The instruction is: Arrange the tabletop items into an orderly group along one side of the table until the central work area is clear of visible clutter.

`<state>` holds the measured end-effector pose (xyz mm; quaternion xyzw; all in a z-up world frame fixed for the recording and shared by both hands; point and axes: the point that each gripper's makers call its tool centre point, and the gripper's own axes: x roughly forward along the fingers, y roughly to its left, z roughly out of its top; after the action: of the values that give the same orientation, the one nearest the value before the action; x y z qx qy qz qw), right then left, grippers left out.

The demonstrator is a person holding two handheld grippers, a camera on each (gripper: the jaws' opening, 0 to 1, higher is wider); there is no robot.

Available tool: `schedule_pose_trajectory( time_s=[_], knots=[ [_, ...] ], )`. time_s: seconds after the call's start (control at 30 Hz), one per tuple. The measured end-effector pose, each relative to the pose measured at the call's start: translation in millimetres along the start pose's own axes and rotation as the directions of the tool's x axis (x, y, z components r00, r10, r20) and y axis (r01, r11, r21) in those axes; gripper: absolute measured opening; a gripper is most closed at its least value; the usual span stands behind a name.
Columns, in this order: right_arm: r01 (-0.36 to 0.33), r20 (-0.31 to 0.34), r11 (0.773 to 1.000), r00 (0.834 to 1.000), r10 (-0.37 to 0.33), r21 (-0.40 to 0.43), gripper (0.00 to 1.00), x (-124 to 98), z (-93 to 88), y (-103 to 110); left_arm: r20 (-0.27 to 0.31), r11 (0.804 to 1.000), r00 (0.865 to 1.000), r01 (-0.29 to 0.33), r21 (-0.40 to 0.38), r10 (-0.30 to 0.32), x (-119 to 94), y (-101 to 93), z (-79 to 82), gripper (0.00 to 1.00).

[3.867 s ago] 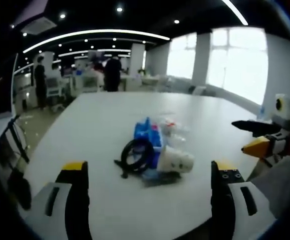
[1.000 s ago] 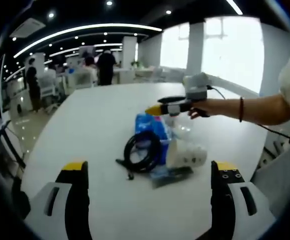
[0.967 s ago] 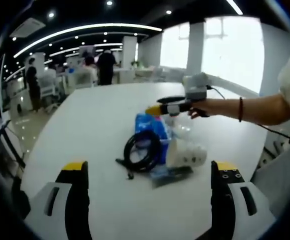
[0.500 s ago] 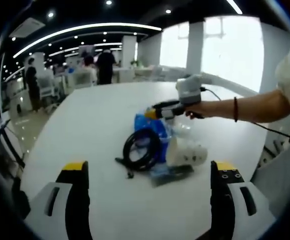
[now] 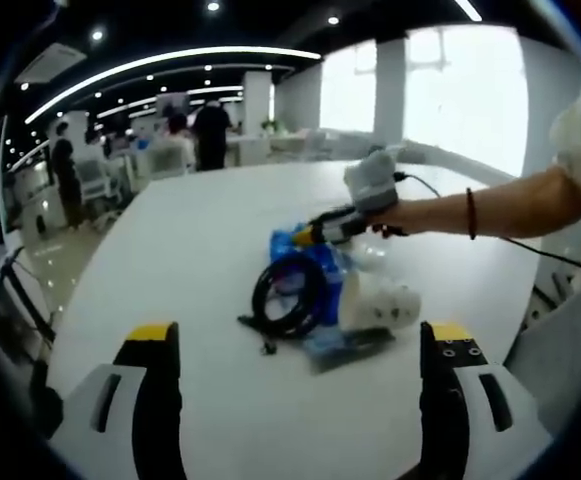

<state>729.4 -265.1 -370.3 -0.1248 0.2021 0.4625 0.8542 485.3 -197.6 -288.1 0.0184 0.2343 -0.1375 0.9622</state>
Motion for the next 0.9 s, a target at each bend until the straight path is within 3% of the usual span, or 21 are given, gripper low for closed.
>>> schedule_pose_trajectory(
  time_s=[0.27,0.73,0.9],
  knots=[
    [0.021,-0.022,0.998,1.000,-0.020,0.051,0.17,0.1,-2.2,0.0,-0.012,0.999,1.000,-0.014,0.029,0.014,0.0,2.0,-1.4,0.95],
    [0.032,-0.054,0.999,0.998,-0.030,0.036,0.03,-6.4,1.0,2.4,-0.028,0.997,0.999,-0.037,0.068,0.039,-0.8,5.9,-3.9,0.93],
    [0.033,-0.069,0.997,0.997,-0.028,0.071,0.01,-11.2,2.0,0.5,-0.018,0.996,0.999,-0.043,0.083,0.044,-1.1,6.7,-1.1,0.92]
  ],
)
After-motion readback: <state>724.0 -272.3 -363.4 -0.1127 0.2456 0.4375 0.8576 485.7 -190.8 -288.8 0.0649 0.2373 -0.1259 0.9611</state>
